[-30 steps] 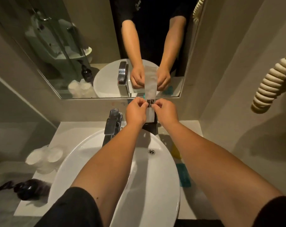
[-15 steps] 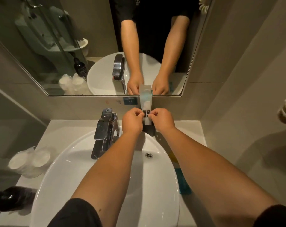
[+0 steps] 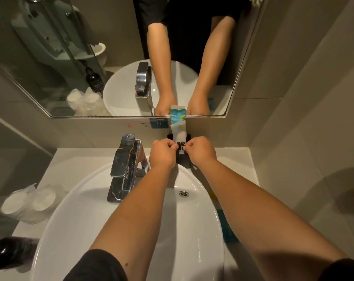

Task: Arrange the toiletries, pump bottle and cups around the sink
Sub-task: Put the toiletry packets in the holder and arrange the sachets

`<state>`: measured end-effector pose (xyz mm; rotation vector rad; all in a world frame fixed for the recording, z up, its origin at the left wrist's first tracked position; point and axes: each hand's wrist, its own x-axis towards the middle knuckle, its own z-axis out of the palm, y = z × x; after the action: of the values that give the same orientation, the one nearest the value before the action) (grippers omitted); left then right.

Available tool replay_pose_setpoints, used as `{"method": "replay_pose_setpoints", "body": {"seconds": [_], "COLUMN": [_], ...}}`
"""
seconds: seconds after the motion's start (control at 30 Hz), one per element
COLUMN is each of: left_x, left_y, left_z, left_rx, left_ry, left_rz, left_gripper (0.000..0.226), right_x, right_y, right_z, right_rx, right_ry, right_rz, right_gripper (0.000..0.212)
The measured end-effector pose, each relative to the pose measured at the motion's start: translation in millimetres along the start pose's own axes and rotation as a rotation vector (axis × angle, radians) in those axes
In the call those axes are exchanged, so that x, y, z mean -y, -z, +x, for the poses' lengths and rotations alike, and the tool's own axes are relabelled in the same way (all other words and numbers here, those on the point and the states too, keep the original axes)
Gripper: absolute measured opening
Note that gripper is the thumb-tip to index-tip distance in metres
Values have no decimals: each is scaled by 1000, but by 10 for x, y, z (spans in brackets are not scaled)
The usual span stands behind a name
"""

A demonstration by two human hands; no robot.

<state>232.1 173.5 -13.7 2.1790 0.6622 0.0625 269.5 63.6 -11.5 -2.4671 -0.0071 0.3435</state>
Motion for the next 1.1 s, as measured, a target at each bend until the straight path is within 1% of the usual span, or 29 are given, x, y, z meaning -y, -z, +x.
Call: {"method": "replay_pose_setpoints", "body": {"seconds": [0.1,0.23,0.27,0.4,0.5,0.57,0.63,0.73,0.8,0.87,0.97,1.03,1.1], "left_x": [25,33,27,11,-14,-27,19,275,463,599,726,790,815], "left_y": [6,23,29,52,106,171,242,303,328,321,244,181,150], "left_z": [-34,-59,-60,-89,-165,-276,-443,-728,-841,-868,-823,-762,-712], "left_rx": [-16,-26,-23,-21,-26,-35,-54,-16,57,132,269,311,303], "left_ry": [9,21,23,6,2,-33,-171,-525,-695,-815,-859,-872,-896], "left_rz": [-19,-5,-1,15,27,87,249,588,702,739,857,916,957], "left_gripper": [15,9,11,25,27,26,24,25,27,32,59,66,71], "right_x": [-29,-43,-47,-49,-48,-59,-119,-388,-682,-998,-1369,-1503,-1539], "right_y": [-20,21,42,151,262,397,559,714,708,642,483,350,222], "right_z": [-39,-92,-99,-131,-185,-259,-375,-699,-975,-1243,-1552,-1695,-1795], "right_rx": [-22,-49,-59,-83,-87,-92,-116,-179,-201,-200,-174,-132,-90], "right_ry": [30,49,49,26,44,58,90,112,72,3,-117,-179,-229], "right_rz": [8,9,31,78,87,79,18,-90,-133,-170,-234,-251,-228], "right_gripper": [18,11,11,24,25,29,30,24,22,21,24,29,36]}}
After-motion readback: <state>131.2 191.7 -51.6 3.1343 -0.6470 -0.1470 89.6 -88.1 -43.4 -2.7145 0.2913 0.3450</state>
